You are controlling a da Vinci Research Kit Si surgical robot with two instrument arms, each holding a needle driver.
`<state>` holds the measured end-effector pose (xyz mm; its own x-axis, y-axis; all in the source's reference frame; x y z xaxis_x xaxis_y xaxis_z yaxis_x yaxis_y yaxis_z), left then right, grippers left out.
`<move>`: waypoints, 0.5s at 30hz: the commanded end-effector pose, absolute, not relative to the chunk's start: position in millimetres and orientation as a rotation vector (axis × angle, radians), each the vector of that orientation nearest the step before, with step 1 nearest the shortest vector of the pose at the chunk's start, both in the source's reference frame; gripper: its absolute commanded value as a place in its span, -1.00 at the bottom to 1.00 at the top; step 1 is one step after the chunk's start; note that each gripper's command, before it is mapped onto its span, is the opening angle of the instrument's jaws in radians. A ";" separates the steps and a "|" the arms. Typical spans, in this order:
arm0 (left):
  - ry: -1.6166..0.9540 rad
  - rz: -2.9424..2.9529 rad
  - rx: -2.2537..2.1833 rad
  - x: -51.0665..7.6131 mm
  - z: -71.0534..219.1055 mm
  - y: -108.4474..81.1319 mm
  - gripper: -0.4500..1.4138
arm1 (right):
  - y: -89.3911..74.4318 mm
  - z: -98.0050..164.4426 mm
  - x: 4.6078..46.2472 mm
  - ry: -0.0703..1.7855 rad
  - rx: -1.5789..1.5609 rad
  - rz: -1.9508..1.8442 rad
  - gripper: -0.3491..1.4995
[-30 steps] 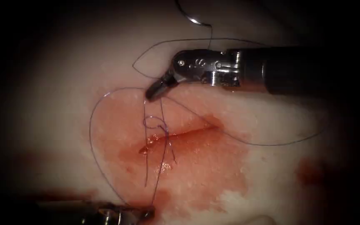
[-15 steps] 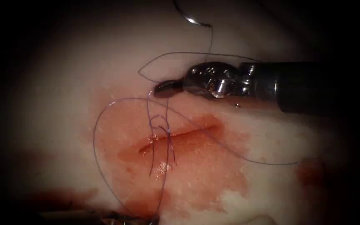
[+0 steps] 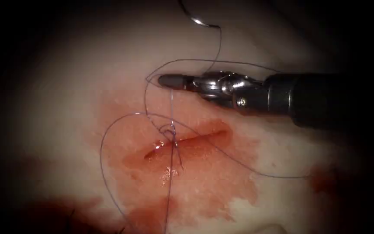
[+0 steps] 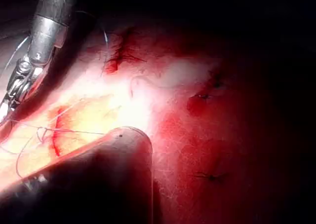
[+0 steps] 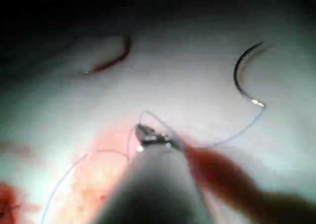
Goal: Wound Closure
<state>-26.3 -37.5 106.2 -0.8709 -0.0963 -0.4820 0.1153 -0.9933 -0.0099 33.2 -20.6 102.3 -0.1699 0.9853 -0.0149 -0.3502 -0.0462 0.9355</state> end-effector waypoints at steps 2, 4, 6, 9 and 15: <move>0.061 -2.933 0.755 -26.8 106.8 -37.8 -1.00 | -19.9 103.0 33.0 1.084 0.882 1.561 -1.00; 0.062 -2.931 0.756 -26.8 106.8 -37.8 -1.00 | -19.9 103.1 32.6 1.087 0.893 1.586 -1.00; 0.062 -2.930 0.757 -26.8 106.7 -37.9 -1.00 | -20.0 103.2 32.3 1.091 0.896 1.602 -1.00; 0.061 -2.929 0.757 -26.9 106.7 -38.0 -1.00 | -20.3 103.5 32.5 1.084 0.919 1.608 -1.00; 0.061 -2.925 0.758 -27.0 106.3 -38.4 -1.00 | -20.6 103.9 32.8 1.079 0.942 1.601 -1.00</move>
<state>-26.6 -38.1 105.8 -0.8673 -0.1052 -0.4865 0.1249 -0.9921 -0.0081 31.9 -20.9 103.7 -0.2489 0.9643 0.0901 -0.2837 -0.1615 0.9452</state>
